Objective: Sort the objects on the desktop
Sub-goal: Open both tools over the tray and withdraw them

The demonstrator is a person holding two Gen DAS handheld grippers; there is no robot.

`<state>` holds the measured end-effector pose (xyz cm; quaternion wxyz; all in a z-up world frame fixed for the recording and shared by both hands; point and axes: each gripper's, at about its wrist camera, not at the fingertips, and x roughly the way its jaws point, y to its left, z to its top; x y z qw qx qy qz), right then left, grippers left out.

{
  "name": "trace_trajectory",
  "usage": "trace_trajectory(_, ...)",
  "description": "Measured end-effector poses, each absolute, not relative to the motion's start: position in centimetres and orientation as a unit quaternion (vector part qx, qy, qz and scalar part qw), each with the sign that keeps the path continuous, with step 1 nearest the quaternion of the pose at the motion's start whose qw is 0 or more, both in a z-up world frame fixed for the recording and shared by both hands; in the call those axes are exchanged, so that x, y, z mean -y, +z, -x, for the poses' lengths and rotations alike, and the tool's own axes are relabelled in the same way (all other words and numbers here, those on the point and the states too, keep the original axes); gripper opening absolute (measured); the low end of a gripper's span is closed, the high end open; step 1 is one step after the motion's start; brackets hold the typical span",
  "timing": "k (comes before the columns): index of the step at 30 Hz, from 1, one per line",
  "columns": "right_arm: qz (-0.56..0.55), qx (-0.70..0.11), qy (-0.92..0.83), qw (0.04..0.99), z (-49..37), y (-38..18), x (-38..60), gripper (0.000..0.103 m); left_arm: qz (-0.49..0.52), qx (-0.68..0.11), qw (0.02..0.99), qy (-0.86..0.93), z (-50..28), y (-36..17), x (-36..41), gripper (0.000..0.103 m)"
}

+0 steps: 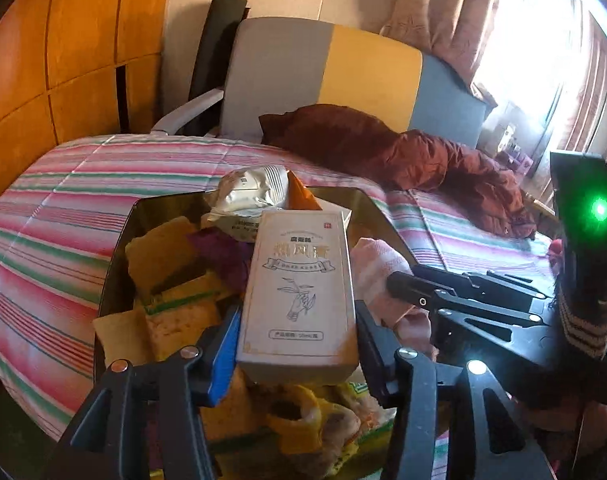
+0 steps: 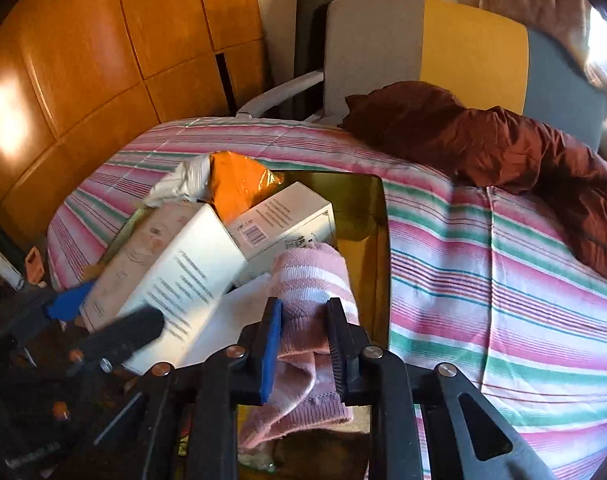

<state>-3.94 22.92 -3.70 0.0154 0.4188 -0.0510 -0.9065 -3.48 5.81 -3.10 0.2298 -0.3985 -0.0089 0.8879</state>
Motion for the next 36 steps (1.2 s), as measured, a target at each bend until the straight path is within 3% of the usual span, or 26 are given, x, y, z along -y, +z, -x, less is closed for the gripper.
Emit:
trace_trajectory(9,-0.389,0.055,-0.919,0.018,1.9,-1.7,-22.6,0.025,0.373,-0.001,0.205,0.905,1.3,-1.2,-4.8,0.060)
trace_trajectory(11,-0.381,0.058,-0.923,0.012,1.3,-1.3,-22.5,0.033,0.373,-0.003,0.189,0.908,1.2,-0.7,-4.5,0.062)
trace_trajectory(18,-0.355,0.032,-0.934,-0.016,-0.7,0.1,-21.5,0.049,0.363,-0.022,0.142,0.921,0.5,0.6,-3.6,0.064)
trace_trajectory(21,-0.345,0.017,-0.938,-0.038,-1.9,0.4,-21.0,0.062,0.358,-0.030,0.127,0.924,0.0,1.0,-3.4,0.064)
trace_trajectory(26,-0.339,0.012,-0.939,-0.058,-3.5,0.4,-20.6,0.069,0.350,-0.031,0.104,0.931,-0.4,1.6,-3.0,0.068)
trace_trajectory(36,-0.336,0.016,-0.938,-0.090,-4.5,0.0,-21.3,0.073,0.321,-0.026,0.049,0.946,-1.0,3.4,-1.9,0.068)
